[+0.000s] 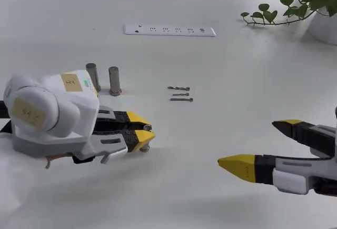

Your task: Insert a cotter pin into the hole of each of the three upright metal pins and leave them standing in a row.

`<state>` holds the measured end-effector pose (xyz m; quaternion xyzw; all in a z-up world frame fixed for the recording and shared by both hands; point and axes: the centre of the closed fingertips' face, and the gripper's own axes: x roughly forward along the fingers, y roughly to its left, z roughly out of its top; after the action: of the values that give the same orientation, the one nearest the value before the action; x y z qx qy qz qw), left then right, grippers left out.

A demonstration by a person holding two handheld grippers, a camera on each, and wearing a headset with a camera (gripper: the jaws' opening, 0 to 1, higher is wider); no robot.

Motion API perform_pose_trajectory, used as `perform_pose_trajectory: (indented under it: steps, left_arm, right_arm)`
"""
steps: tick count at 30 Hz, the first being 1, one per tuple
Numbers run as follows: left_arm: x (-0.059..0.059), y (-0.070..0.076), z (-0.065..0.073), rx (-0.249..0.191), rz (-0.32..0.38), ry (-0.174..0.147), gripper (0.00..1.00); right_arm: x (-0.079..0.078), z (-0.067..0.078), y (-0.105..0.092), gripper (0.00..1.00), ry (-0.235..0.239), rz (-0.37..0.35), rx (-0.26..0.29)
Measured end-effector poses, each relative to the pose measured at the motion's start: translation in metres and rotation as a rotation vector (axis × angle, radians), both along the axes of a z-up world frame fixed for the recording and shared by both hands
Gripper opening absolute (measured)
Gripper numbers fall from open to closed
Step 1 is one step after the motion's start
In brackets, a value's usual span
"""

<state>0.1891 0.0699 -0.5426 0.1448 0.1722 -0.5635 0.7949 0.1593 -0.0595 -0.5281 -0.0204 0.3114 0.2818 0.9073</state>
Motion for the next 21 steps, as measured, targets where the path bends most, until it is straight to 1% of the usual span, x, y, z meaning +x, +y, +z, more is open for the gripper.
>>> perform_pose_trajectory:
  steps: [1, 2, 5, 8, 10, 13, 17, 19, 21]
  left_arm:
    - [-0.001, -0.001, 0.000, -0.014, 0.003, 0.006, 0.05]
    - [-0.001, -0.001, -0.001, -0.018, 0.004, 0.007, 0.05]
    - [-0.003, -0.001, -0.006, -0.004, 0.002, 0.011, 0.05]
    - [-0.003, -0.001, -0.008, -0.016, 0.010, 0.027, 0.05]
    - [-0.004, -0.001, -0.009, -0.015, 0.012, 0.029, 0.05]
    - [-0.005, -0.002, -0.011, -0.005, 0.008, 0.022, 0.05]
    - [-0.004, -0.002, -0.010, -0.019, 0.016, 0.029, 0.05]
    - [-0.003, -0.001, -0.011, -0.037, 0.025, 0.040, 0.05]
    - [-0.003, -0.001, -0.011, -0.045, 0.026, 0.039, 0.05]
  right_arm:
    - [0.000, 0.000, 0.000, 0.94, 0.002, 0.001, 0.000]
    - [0.000, -0.001, 0.000, 0.94, 0.002, 0.001, 0.000]
    - [-0.001, -0.001, 0.000, 0.94, 0.004, 0.001, 0.002]
    - [-0.001, -0.002, 0.000, 0.94, 0.007, -0.001, -0.001]
    - [-0.001, -0.002, 0.000, 0.94, 0.005, -0.002, 0.000]
    - [-0.001, -0.002, 0.000, 0.94, 0.005, -0.002, -0.001]
    - [-0.001, -0.002, 0.002, 0.94, 0.005, 0.001, -0.001]
    - [-0.001, -0.002, 0.002, 0.94, 0.004, 0.003, -0.003]
    - [-0.001, -0.002, 0.003, 0.94, 0.006, 0.005, -0.002]
